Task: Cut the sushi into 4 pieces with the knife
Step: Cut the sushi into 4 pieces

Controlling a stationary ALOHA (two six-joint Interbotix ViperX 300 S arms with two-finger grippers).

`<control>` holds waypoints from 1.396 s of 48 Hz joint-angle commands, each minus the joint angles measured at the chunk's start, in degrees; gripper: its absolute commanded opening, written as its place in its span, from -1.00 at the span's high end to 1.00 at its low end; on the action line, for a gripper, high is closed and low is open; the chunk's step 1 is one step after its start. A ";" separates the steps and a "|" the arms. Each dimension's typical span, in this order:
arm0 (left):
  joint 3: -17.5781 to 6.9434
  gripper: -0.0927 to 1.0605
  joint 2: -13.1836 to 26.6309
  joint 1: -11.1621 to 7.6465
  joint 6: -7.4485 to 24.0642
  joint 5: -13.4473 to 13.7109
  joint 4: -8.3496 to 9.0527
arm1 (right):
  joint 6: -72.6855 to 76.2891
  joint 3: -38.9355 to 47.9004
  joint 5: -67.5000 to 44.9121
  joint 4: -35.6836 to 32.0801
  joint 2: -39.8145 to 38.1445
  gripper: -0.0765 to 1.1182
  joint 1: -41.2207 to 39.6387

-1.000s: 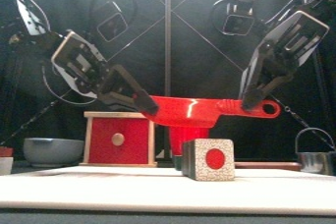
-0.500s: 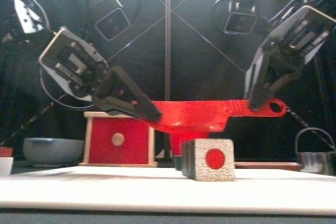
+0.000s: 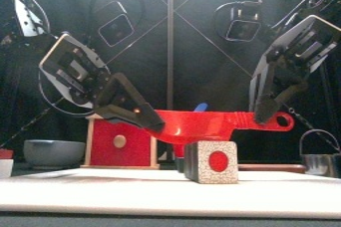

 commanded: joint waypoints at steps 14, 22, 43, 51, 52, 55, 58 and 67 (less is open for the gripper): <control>-1.05 0.43 0.44 -1.23 0.44 -0.44 0.26 | -0.09 -0.88 -1.49 0.35 0.53 0.65 -1.05; -0.97 0.43 1.14 -1.23 0.44 -0.35 -0.18 | -0.09 -0.88 -1.49 0.53 1.85 0.65 -0.79; -1.05 0.43 4.22 -1.23 0.44 -0.35 -1.41 | -0.09 -1.32 -2.37 1.58 6.24 0.65 -0.18; -1.32 0.43 7.21 0.44 0.53 -0.35 -2.81 | 0.00 -1.41 -3.16 1.49 8.79 0.65 -0.62; -1.32 0.43 7.38 0.79 0.62 -0.35 -2.90 | -0.09 -1.41 -3.08 1.49 8.96 0.65 -0.62; -1.32 0.43 7.56 2.20 0.62 -0.35 -2.72 | -0.09 -1.41 -3.08 0.97 8.96 0.65 -0.97; -1.23 0.43 7.21 3.60 0.62 -0.35 -2.64 | -0.09 -1.41 -2.90 0.35 8.61 0.65 -2.37; -0.97 0.43 4.75 7.73 0.70 -0.35 0.00 | -0.09 -1.41 -1.67 -1.67 7.03 0.65 -5.80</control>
